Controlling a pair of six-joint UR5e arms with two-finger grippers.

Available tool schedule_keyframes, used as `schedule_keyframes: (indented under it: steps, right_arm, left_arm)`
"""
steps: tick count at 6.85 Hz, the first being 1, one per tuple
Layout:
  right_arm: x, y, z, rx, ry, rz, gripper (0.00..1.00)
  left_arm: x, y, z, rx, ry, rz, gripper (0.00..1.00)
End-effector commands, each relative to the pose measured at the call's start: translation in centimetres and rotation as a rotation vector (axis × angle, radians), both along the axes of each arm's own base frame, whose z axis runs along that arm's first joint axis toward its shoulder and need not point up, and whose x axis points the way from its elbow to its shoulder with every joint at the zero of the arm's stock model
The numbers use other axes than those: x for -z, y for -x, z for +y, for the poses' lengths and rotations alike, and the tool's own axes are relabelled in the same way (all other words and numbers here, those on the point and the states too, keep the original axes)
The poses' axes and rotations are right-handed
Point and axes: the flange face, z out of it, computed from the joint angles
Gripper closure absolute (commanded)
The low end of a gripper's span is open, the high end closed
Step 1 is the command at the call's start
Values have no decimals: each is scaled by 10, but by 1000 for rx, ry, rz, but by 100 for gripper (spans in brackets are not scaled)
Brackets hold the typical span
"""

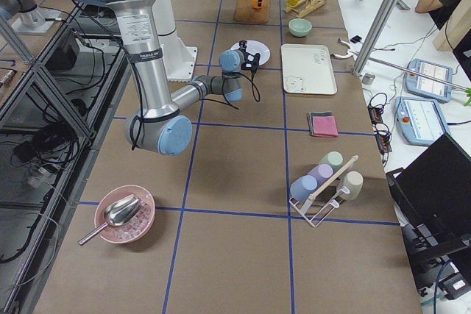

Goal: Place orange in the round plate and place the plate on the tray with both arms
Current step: 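Grasp the orange with the left gripper while the right gripper nears the plate, then carry the orange over the plate while the right gripper grips the plate rim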

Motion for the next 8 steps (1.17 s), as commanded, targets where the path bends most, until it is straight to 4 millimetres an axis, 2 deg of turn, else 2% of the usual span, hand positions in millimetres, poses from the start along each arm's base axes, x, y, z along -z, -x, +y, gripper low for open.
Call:
schedule_keyframes:
  steps: [1,2,3,4,5,6,7,8]
  right_arm:
    - [10,10,-3,-13,7,7,4]
    - [27,29,-1,-36,12,14,5]
    - [27,43,-3,-72,13,24,7]
    - [19,59,-9,-87,17,43,10]
    - [14,68,-11,-93,2,58,10]
    - [13,71,-12,-104,-7,63,10]
    - [18,75,-15,-115,-7,60,10]
    - [20,82,-20,-124,-15,65,10]
  left_arm:
    - [56,-12,-17,46,13,38,25]
    - [111,-24,-32,101,45,72,25]
    - [162,-53,-31,117,77,104,25]
    - [220,-92,-33,133,128,138,25]
    - [261,-140,-14,153,121,121,25]
    - [298,-183,8,140,139,106,24]
    - [319,-207,25,140,158,117,24]
    - [327,-238,51,115,145,113,23]
